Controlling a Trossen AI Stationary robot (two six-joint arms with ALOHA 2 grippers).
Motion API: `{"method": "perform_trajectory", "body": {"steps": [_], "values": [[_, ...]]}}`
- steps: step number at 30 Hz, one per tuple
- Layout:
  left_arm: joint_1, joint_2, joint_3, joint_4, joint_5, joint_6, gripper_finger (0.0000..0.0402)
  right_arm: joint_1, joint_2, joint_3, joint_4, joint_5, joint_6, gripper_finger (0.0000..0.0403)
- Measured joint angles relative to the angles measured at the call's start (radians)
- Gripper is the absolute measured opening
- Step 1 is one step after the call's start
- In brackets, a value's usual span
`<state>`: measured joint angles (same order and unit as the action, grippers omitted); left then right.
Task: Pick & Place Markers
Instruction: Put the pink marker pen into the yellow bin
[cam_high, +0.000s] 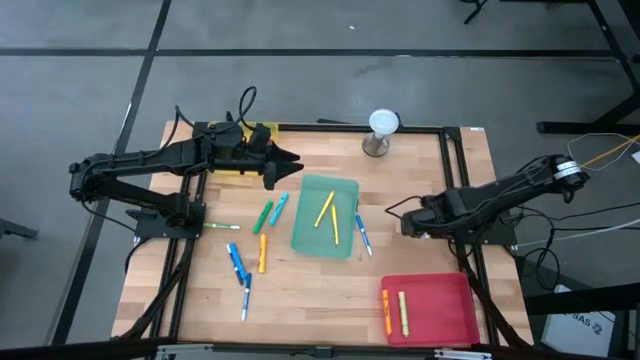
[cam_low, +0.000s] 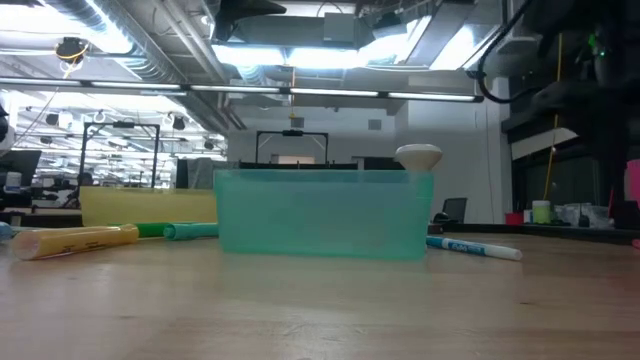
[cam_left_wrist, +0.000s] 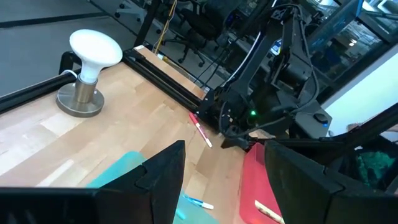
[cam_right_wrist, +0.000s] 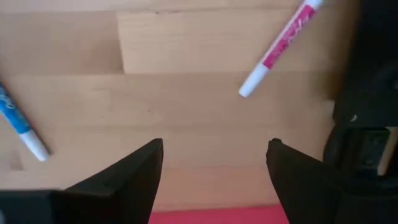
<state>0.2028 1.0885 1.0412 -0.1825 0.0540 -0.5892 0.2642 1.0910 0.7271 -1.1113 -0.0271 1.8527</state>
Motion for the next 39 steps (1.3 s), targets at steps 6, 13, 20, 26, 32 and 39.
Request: {"method": "perform_trajectory", "body": {"steps": [6, 13, 20, 26, 32, 39], "values": [[0.000, 0.000, 0.000, 0.000, 0.000, -0.002, 0.0212, 0.002, -0.007, 0.011, 0.080, 0.000, 0.003, 0.0279], [0.000, 0.000, 0.000, 0.000, 0.000, -0.027, 0.0212, 0.015, -0.007, 0.007, 0.124, 0.031, 0.024, 0.0279], [0.000, 0.000, 0.000, 0.000, 0.000, -0.027, 0.0212, 0.015, -0.006, -0.034, 0.059, 0.032, 0.063, 0.0279], [0.000, 0.000, 0.000, 0.000, 0.000, -0.027, 0.0212, 0.005, 0.024, -0.079, 0.060, 0.027, 0.078, 0.0279], [0.000, 0.000, 0.000, 0.000, -0.001, -0.026, 0.0212, -0.007, 0.064, -0.132, 0.074, 0.036, 0.078, 0.0279], [0.000, 0.000, 0.000, 0.000, -0.008, -0.026, 0.0212, -0.025, 0.109, -0.132, 0.107, 0.053, 0.078, 0.0279]]}}
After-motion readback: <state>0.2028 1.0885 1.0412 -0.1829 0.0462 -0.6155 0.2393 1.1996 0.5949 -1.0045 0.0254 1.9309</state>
